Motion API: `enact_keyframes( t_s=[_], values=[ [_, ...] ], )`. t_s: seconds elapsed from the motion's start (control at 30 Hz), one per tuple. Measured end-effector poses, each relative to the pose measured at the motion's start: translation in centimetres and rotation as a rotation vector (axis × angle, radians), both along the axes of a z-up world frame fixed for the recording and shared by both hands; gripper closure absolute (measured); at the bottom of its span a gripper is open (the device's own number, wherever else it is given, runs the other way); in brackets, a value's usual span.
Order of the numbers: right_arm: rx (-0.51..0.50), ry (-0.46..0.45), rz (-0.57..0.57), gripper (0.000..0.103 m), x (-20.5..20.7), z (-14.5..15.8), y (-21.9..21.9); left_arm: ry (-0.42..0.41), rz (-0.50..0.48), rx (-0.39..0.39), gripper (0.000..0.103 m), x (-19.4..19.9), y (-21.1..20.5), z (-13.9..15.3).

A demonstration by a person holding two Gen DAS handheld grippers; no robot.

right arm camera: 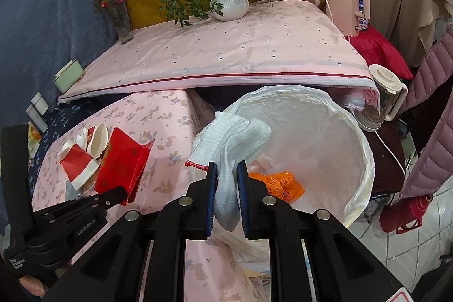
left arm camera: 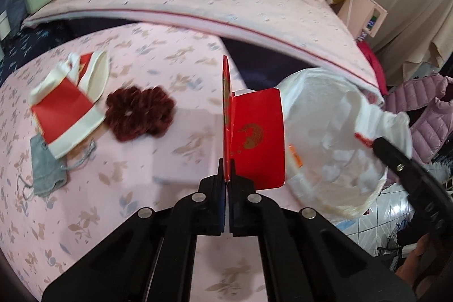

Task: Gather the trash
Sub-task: 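Carry the red envelope over the bin with the left tool while the right tool releases the sock into it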

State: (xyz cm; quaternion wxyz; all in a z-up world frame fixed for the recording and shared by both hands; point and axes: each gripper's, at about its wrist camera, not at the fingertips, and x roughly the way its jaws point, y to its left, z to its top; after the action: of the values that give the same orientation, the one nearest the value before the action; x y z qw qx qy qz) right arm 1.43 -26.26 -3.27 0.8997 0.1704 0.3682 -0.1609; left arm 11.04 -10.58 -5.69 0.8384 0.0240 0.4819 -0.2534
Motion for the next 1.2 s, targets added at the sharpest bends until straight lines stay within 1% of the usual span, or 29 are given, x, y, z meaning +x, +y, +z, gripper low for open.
enact_keyframes(
  t_s=[0.17,0.3,0.33,0.37,0.4,0.43,0.47,0.5,0.53,0.6,0.8,0.9,1.0,1.03,1.13,1.17,1.2],
  values=[
    [-0.008,-0.005,-0.042,0.089,-0.7,0.4,-1.8,-0.019,-0.069,-0.03,0.103,-0.1,-3.8,1.8],
    [-0.016,-0.012,-0.073,0.089,-1.4,0.8,-3.2,-0.032,-0.13,-0.04,0.102,-0.6,-6.8,2.6],
    [-0.015,-0.014,-0.08,0.089,-1.5,0.9,-3.5,-0.024,-0.146,-0.05,0.1,-0.6,-7.4,2.7],
    [-0.014,-0.015,-0.087,0.089,-1.7,1.0,-3.7,-0.014,-0.156,-0.06,0.097,-0.7,-8.0,2.8],
    [-0.014,-0.017,-0.093,0.089,-1.8,1.1,-4.0,-0.015,-0.154,-0.054,0.09,-0.7,-8.5,2.9],
    [-0.015,-0.017,-0.098,0.089,-1.8,1.2,-4.2,-0.022,-0.149,-0.044,0.065,-0.7,-8.8,2.9],
    [-0.015,-0.019,-0.102,0.089,-1.9,1.2,-4.4,-0.043,-0.132,-0.034,0.044,-0.8,-9.0,3.2],
    [-0.015,-0.02,-0.104,0.089,-1.8,1.3,-4.5,-0.067,-0.115,-0.036,0.042,-1.0,-9.0,3.4],
    [-0.017,-0.021,-0.106,0.089,-1.8,1.3,-4.7,-0.079,-0.109,-0.041,0.041,-1.1,-9.0,3.6],
    [-0.018,-0.022,-0.109,0.089,-1.8,1.4,-4.8,-0.07,-0.111,-0.041,0.041,-0.9,-9.0,3.7],
    [-0.016,-0.022,-0.108,0.087,-1.6,1.3,-4.9,-0.075,-0.075,-0.039,0.041,-0.5,-8.0,3.8],
    [-0.018,-0.028,-0.111,0.083,-1.4,1.4,-4.6,-0.091,-0.064,-0.029,0.041,-0.5,-7.6,4.0],
    [-0.022,-0.036,-0.108,0.081,-1.2,1.6,-4.4,-0.096,-0.056,-0.03,0.039,-0.4,-7.2,4.1],
    [-0.023,-0.039,-0.106,0.08,-1.1,1.7,-4.2,-0.097,-0.052,-0.03,0.037,-0.4,-7.1,4.1],
    [-0.034,-0.046,-0.101,0.073,-1.0,2.0,-3.9,-0.099,-0.046,-0.03,0.034,-0.3,-6.8,4.2],
    [-0.04,-0.046,-0.103,0.066,-0.9,2.1,-3.7,-0.102,-0.042,-0.031,0.032,-0.3,-6.6,4.2],
    [-0.043,-0.047,-0.103,0.063,-0.8,2.2,-3.6,-0.104,-0.036,-0.034,0.031,-0.3,-6.3,4.2]
  ],
)
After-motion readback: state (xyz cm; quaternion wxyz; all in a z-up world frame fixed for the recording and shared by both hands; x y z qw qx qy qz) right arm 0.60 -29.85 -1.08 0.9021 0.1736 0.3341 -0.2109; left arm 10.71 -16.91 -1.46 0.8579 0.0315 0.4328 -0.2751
